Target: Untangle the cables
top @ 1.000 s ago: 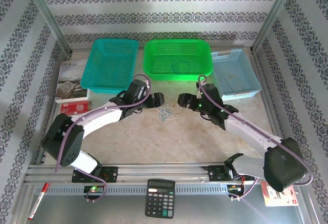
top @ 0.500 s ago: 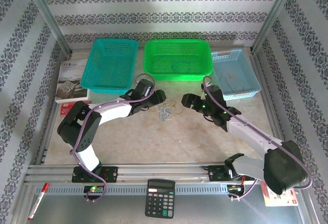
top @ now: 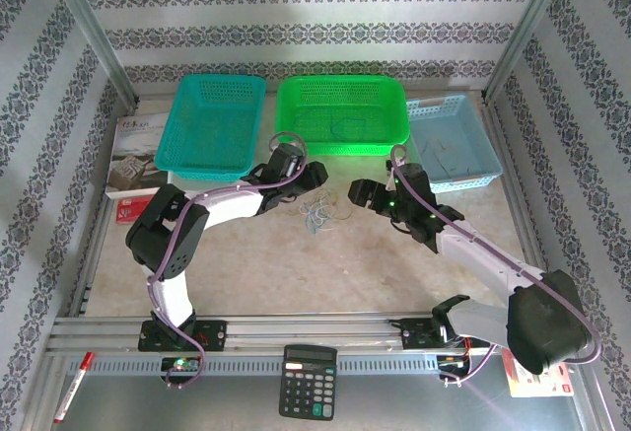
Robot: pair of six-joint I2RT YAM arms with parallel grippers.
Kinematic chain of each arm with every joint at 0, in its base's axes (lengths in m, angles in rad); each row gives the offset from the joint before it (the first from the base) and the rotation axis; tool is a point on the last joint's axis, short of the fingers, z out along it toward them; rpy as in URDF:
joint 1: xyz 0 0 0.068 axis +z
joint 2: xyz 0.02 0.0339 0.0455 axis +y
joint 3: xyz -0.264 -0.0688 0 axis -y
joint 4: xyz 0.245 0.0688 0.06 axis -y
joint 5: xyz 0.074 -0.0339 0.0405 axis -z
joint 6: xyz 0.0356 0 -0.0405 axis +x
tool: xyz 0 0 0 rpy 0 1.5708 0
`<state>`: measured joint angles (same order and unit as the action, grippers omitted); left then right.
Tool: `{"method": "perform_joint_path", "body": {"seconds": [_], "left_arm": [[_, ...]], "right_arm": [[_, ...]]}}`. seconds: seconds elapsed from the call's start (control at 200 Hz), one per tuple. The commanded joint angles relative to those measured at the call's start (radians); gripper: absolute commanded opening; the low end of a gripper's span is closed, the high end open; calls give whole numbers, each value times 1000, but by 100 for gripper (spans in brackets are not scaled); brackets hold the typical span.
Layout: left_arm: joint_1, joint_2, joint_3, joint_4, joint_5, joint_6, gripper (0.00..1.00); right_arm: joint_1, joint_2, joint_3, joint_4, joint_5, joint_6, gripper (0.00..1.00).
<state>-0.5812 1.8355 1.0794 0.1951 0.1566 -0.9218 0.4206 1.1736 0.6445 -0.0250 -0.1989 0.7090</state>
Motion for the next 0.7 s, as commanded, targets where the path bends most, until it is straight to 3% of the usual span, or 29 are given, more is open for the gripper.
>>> {"method": "perform_joint_path", "body": {"seconds": [0.0,0.27,0.48,0.694], "left_arm": [[-3,6,5,56,12,-14,51],[-6,23,7,73,20,-6,38],[-6,34,10,80,30,0,35],[-9,37,2,89,37,9,19]], "right_arm": [[-8,11,-9,30,-16,7,80],[-6,21,-6,38,-25,12,80],[-5,12,-11,39,-26,18,79],[-5,-2,-14,38,-27,23,78]]}}
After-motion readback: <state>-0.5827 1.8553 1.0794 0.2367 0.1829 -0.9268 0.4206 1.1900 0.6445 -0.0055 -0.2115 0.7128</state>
